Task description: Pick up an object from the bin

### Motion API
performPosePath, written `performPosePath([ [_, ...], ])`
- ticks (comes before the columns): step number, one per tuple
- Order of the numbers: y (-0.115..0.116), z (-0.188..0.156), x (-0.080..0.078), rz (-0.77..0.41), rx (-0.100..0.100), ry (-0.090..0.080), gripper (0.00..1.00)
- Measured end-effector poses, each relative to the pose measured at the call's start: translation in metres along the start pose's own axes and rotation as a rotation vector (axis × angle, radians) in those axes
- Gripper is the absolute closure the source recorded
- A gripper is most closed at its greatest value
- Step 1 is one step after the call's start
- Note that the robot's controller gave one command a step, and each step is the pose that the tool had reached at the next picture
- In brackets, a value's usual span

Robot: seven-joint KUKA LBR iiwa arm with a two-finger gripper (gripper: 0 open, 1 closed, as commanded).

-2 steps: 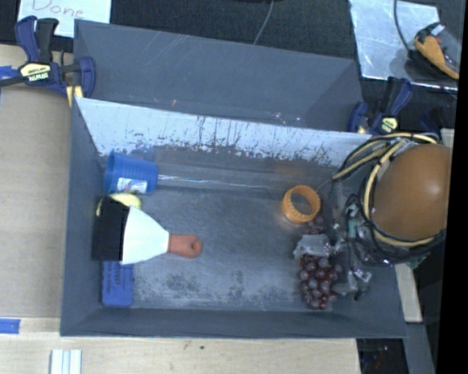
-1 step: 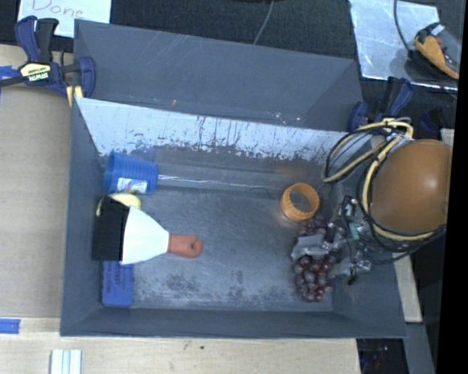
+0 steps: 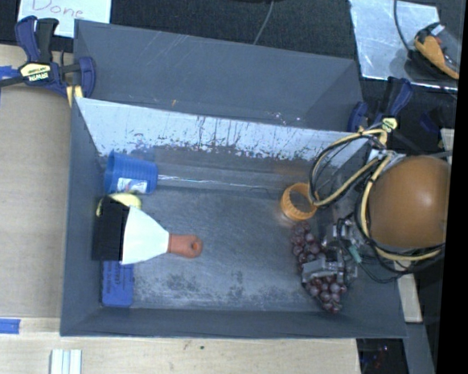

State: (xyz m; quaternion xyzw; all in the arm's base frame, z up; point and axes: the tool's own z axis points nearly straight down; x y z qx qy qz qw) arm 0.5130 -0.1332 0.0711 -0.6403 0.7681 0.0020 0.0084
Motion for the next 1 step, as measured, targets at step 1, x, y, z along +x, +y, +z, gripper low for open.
performPosePath([
  [1, 0.0000, 0.0000, 0.0000, 0.001, 0.000, 0.000, 1.00],
])
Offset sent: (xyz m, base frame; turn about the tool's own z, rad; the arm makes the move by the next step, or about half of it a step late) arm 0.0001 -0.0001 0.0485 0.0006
